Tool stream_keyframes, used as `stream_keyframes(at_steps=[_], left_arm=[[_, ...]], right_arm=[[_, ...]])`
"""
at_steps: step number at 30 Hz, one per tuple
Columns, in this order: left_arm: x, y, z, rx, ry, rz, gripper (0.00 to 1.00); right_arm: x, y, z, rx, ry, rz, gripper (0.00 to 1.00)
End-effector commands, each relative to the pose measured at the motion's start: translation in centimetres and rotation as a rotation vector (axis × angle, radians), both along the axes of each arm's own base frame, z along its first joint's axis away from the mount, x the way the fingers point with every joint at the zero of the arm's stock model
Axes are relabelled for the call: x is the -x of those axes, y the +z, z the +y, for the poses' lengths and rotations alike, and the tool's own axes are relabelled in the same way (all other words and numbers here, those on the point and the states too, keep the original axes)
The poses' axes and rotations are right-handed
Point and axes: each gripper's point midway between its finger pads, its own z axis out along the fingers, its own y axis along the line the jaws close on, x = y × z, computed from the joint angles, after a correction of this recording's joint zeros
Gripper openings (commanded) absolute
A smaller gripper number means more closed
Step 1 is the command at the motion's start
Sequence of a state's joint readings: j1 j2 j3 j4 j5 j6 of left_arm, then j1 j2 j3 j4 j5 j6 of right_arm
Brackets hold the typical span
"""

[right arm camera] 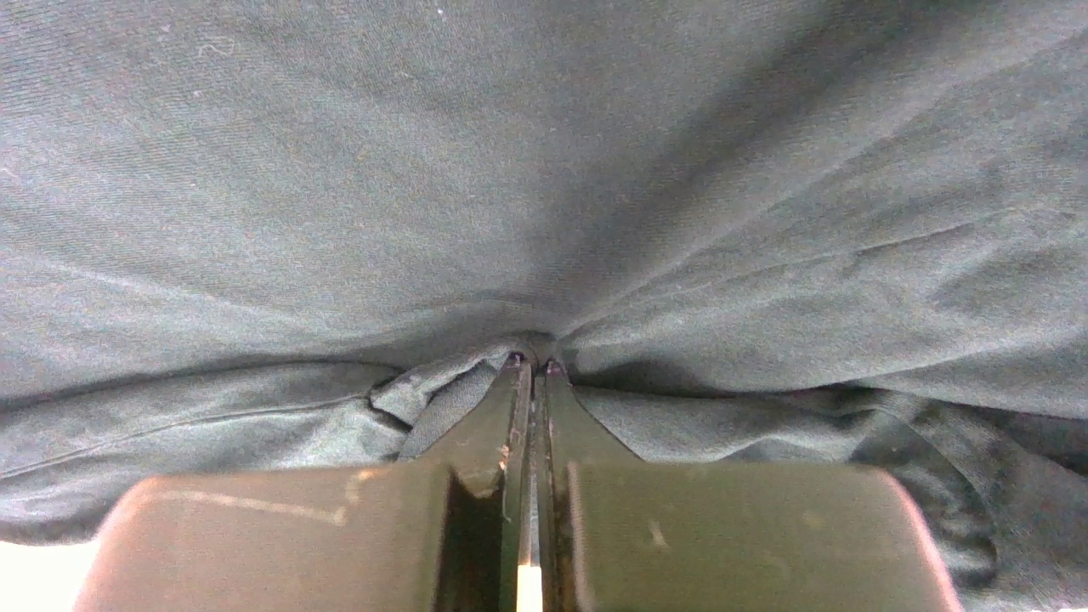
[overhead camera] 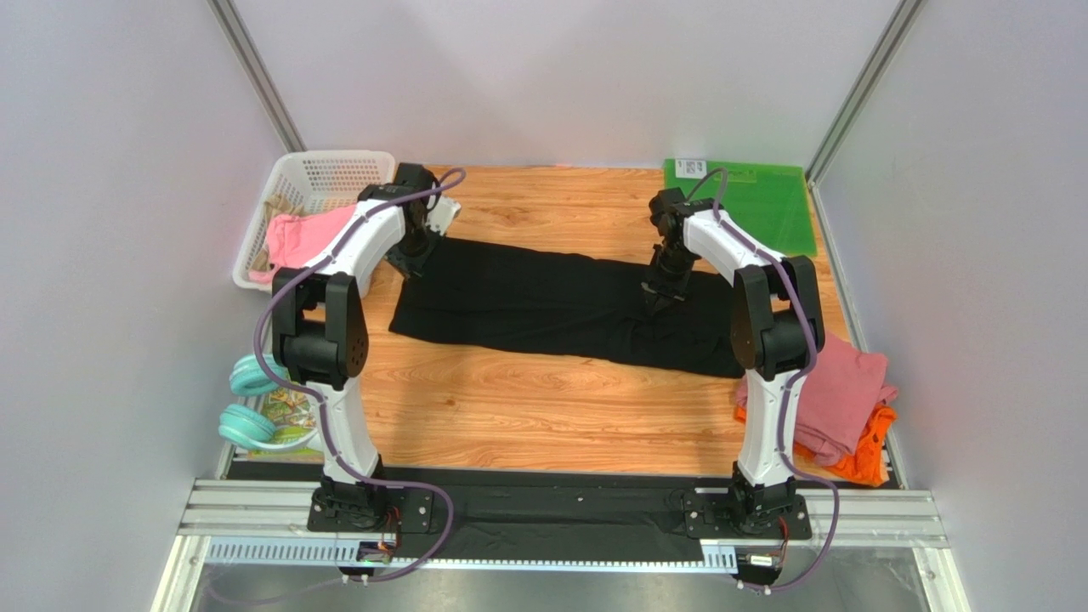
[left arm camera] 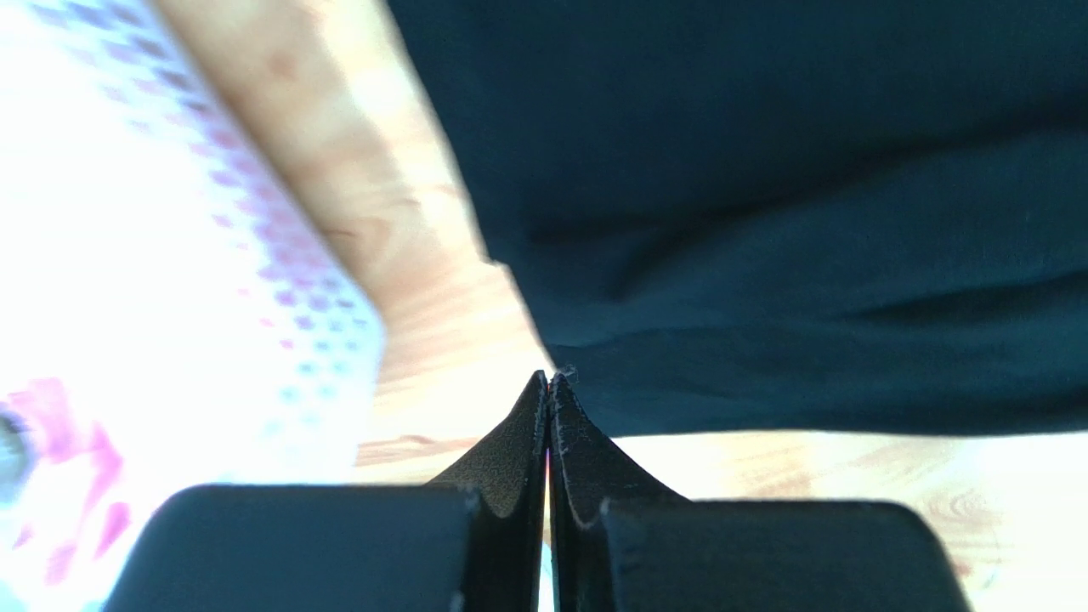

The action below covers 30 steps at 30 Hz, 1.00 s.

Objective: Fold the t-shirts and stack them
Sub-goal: Fold the other side of the tshirt into a rectangle

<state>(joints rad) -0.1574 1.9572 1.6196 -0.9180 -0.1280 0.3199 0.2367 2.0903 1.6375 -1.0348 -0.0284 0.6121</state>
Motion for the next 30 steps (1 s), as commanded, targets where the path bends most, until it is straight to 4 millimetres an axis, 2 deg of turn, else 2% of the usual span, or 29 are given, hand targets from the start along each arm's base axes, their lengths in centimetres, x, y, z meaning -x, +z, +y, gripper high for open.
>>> stream_keyframes(at_steps=[1, 3, 5, 7, 8, 9, 12, 16, 22, 26, 30], left_arm=[[-1.5, 1.4, 0.7, -0.027, 0.004, -0.034, 0.00], [-1.5, 1.4, 0.7, -0.027, 0.004, -0.029, 0.00], [-0.3, 0.5, 0.6, -0.019, 0.002, 0.010, 0.00], [0.2, 0.2, 0.6, -0.014, 0.006, 0.007, 0.18], [1.3, -1.0, 0.8, -0.022, 0.006, 0.037, 0.22], [1.6, -1.0, 0.9, -0.022, 0.007, 0.029, 0.28], [2.5, -2.2, 1.0, -0.021, 0.016, 0.050, 0.34], [2.5, -2.7, 0.6, -0.003, 0.022, 0.060, 0.35], [1.2, -2.8, 0.6, -0.005, 0.031, 0.048, 0.36], [1.0, -3.0, 0.4, 0.005, 0.037, 0.049, 0.46], [1.4, -3.6, 0.1, 0.025, 0.047, 0.065, 0.47]], right_arm=[[-1.5, 3.4, -0.2, -0.015, 0.005, -0.097, 0.00], [-1.4, 3.3, -0.2, -0.017, 0.002, -0.092, 0.00], [-1.3, 3.3, -0.2, -0.021, 0.006, -0.091, 0.00], [-1.2, 3.2, -0.2, -0.020, 0.007, -0.088, 0.00], [-1.1, 3.1, -0.2, -0.021, 0.008, -0.085, 0.00], [-1.2, 3.1, -0.3, -0.024, 0.004, -0.086, 0.00], [-1.0, 2.8, 0.0, -0.029, 0.008, -0.082, 0.00], [-0.9, 2.9, 0.0, -0.032, 0.008, -0.081, 0.00], [-0.6, 2.9, 0.1, -0.042, 0.010, -0.080, 0.00], [-0.5, 2.6, 0.1, -0.041, 0.008, -0.077, 0.00], [-0.5, 2.7, 0.1, -0.046, 0.008, -0.081, 0.00]])
